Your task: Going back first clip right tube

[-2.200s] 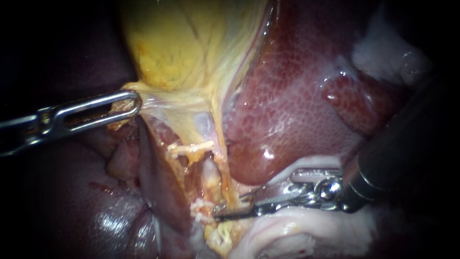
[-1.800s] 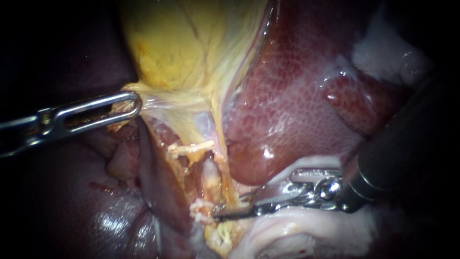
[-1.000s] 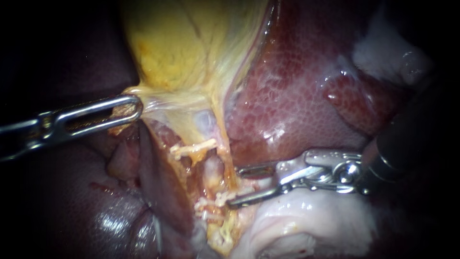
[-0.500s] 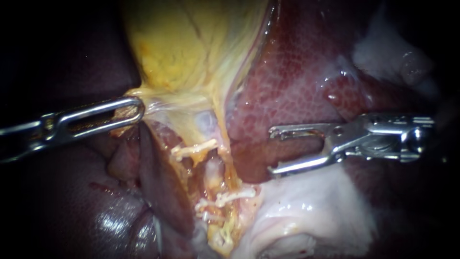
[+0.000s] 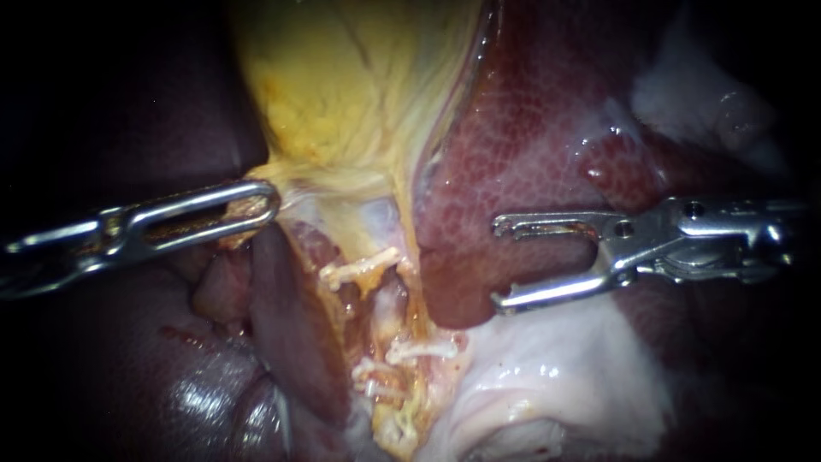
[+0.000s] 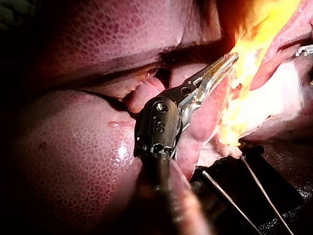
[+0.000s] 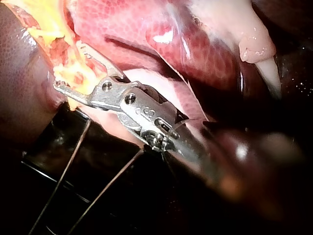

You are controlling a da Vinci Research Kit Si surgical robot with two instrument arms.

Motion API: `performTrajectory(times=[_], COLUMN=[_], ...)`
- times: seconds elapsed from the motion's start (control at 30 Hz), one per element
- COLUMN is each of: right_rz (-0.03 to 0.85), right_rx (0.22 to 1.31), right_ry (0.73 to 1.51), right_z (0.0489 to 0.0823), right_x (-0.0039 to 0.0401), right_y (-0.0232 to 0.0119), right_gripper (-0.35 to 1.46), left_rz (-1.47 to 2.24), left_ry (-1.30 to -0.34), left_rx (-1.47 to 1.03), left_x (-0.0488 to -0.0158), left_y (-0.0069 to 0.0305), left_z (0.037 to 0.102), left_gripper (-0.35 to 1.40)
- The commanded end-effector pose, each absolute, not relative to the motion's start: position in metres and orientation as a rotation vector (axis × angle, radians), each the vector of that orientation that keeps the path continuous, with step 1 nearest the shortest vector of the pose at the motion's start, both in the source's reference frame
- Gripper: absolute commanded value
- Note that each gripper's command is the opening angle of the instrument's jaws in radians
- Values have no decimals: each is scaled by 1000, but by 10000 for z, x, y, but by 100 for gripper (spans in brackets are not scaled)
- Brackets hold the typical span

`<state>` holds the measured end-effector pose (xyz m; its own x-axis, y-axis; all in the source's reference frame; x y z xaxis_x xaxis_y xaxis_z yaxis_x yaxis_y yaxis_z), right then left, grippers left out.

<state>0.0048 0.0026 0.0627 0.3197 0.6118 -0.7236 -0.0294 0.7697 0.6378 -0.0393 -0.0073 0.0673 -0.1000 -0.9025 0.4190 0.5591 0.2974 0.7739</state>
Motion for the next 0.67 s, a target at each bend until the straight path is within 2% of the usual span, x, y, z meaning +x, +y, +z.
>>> performTrajectory(times=[0.03,0.3,0.67], right_rz=[453,451,449], right_rx=[582,584,587], right_ry=[1183,1183,1184], right_z=[627,626,625], right_x=[49,49,49], right_y=[25,25,24], right_gripper=[60,60,60], left_rz=[-1285,-1264,-1263], left_ry=[-1084,-1066,-1064], left_rx=[407,422,421], left_x=[-399,-434,-436], left_y=[-75,-81,-82], left_z=[677,698,700], left_gripper=[-35,-35,-35])
